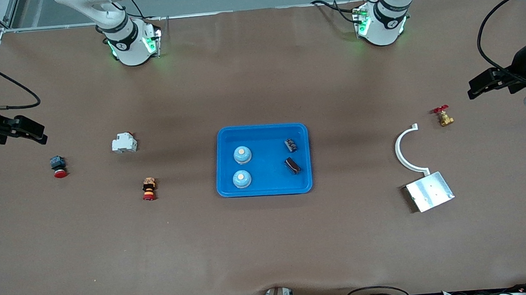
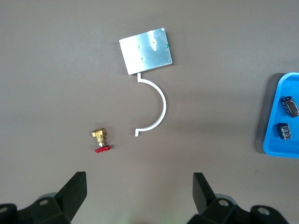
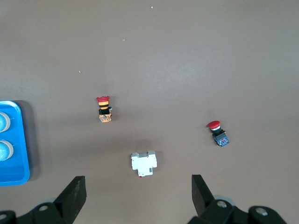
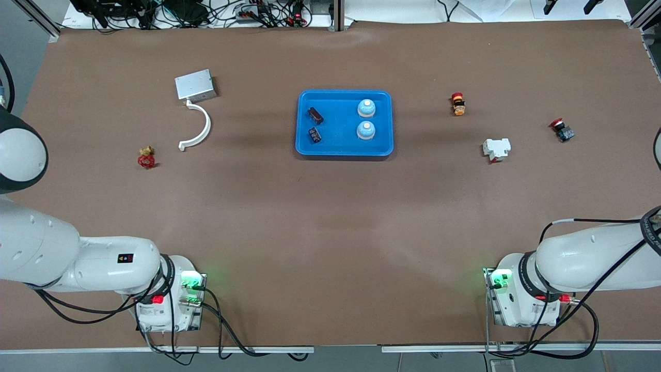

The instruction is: Place electrolytic capacitor and blue bell in tray

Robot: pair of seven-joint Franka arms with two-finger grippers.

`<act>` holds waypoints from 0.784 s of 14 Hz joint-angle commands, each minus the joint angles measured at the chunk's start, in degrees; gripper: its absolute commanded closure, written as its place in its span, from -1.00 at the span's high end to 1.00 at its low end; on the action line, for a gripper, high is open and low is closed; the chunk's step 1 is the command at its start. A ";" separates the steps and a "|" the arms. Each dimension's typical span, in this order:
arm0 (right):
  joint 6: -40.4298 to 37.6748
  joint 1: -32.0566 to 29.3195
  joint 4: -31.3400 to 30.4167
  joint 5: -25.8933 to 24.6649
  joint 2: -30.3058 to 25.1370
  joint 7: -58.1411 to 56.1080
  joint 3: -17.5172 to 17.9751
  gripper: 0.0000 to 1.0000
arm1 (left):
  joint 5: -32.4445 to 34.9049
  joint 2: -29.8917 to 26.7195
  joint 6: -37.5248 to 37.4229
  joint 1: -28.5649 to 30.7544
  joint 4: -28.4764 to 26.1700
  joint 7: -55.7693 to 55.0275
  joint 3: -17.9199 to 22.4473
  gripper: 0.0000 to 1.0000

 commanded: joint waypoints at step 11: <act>-2.29 -1.03 -2.49 4.47 -6.54 -2.21 -0.98 1.00 | -1.08 -1.43 0.91 -0.06 -0.14 0.57 0.02 1.00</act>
